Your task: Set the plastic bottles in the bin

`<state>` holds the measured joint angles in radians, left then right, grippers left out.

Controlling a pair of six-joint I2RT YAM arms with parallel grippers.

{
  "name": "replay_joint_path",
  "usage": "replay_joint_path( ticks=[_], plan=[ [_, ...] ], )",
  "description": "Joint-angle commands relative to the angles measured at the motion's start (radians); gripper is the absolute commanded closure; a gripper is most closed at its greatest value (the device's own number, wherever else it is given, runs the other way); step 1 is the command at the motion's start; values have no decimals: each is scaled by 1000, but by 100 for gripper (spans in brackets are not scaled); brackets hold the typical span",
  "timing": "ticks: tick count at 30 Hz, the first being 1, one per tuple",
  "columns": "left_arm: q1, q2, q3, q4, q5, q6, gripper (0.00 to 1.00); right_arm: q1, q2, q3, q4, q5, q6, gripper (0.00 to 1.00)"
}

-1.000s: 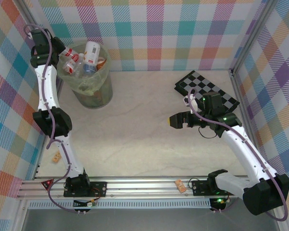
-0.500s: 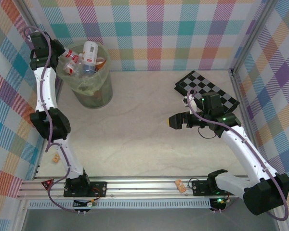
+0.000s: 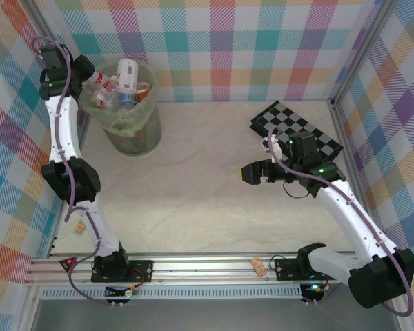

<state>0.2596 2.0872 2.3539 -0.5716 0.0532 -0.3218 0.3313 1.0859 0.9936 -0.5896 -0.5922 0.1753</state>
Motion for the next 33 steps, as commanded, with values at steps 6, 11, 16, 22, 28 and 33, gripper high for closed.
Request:
replay_joint_path(
  ticks=[6, 11, 16, 22, 28, 33],
  plan=[
    [5, -102, 41, -61, 25, 61, 16, 7, 24, 19, 46, 70, 22, 1],
    [-3, -239, -63, -58, 2, 122, 5, 8, 25, 29, 43, 209, 26, 1],
    [-97, -504, -408, 78, -86, 184, 1, 6, 22, 10, 69, 371, 27, 1],
    [-295, -853, -960, 321, -206, 162, 0, 2, 46, -34, 104, 614, 31, 1],
    [-444, -1055, -1320, 342, -322, 195, 0, -11, 42, -186, 288, 755, -42, 1],
    [-462, -1189, -1633, 471, -290, 192, 0, -28, 58, -288, 429, 869, -87, 1]
  ],
)
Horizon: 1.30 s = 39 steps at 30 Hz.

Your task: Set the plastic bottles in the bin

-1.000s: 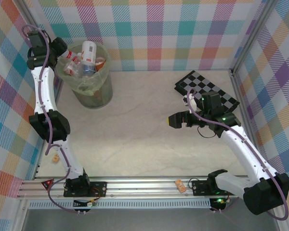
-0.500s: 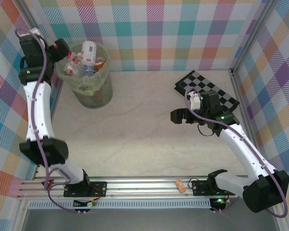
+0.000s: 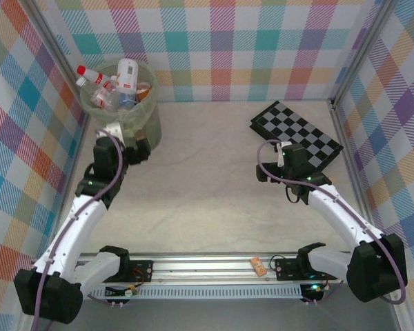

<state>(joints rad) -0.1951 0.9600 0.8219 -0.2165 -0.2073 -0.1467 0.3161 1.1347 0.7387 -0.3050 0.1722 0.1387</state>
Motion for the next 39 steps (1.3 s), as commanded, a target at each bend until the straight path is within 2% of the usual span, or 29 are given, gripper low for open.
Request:
replay_joint_path(
  ticks=[1, 5, 11, 16, 22, 26, 28, 32, 37, 39],
  plan=[
    [-7, -67, -143, 140, -33, 24, 0, -19, 17, -52, 170, 115, -62, 1],
    [-7, -24, -263, 289, -60, 96, 0, -50, 81, -101, 271, 138, -102, 1],
    [-4, 198, -339, 563, -102, 128, 0, -78, 179, -196, 509, 149, -111, 1],
    [28, 355, -372, 740, -45, 115, 0, -85, 240, -214, 640, 136, -150, 1],
    [64, 423, -375, 801, -38, 121, 0, -90, 284, -241, 820, 135, -188, 1],
    [82, 435, -388, 835, -35, 115, 0, -92, 334, -231, 890, 127, -276, 1],
    [106, 443, -396, 866, -24, 115, 0, -94, 366, -267, 1029, 130, -306, 1],
    [164, 527, -447, 1062, 18, 96, 0, -100, 346, -292, 1045, 115, -294, 1],
    [140, 617, -431, 1116, 20, 127, 0, -126, 334, -323, 1087, 80, -270, 1],
    [131, 617, -437, 1121, 8, 131, 0, -170, 329, -337, 1103, 29, -245, 1]
  ],
)
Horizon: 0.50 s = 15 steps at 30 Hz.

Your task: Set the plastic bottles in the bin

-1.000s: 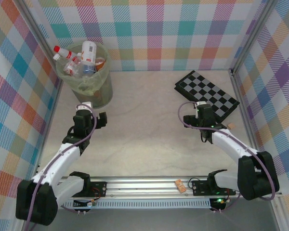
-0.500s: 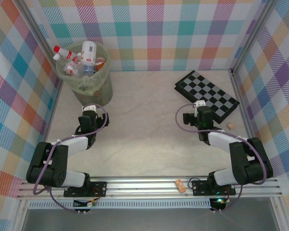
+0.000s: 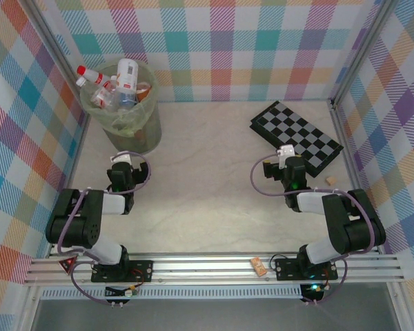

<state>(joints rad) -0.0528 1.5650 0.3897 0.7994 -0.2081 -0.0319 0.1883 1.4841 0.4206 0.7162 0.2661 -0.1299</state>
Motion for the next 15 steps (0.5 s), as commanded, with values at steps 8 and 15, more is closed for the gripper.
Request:
replay_joint_path(
  ticks=[8, 15],
  plan=[
    [-18, 14, 2, 99, -5, 21, 0, -144, 47, -30, 149, -198, 130, 1],
    [-44, 17, 6, 93, -57, 36, 0, -151, 48, -20, 129, -168, 151, 1]
  ],
)
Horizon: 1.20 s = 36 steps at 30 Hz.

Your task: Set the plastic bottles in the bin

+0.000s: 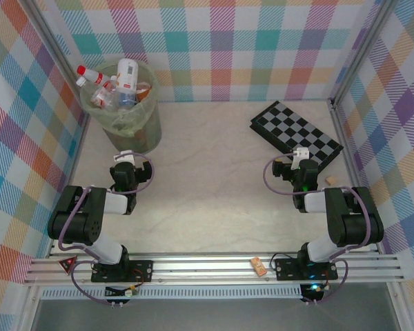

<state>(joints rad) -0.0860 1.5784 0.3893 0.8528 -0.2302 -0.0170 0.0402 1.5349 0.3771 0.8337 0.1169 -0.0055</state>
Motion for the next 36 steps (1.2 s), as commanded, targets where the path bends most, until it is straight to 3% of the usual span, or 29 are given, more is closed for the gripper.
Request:
replay_joint_path(
  ticks=[1, 36],
  plan=[
    [-12, 3, 7, 40, -38, 23, 0, -3, -2, 21, 19, -17, 27, 1],
    [-14, 3, 8, 38, -38, 22, 0, -15, -1, 31, -3, -43, 32, 1]
  ],
)
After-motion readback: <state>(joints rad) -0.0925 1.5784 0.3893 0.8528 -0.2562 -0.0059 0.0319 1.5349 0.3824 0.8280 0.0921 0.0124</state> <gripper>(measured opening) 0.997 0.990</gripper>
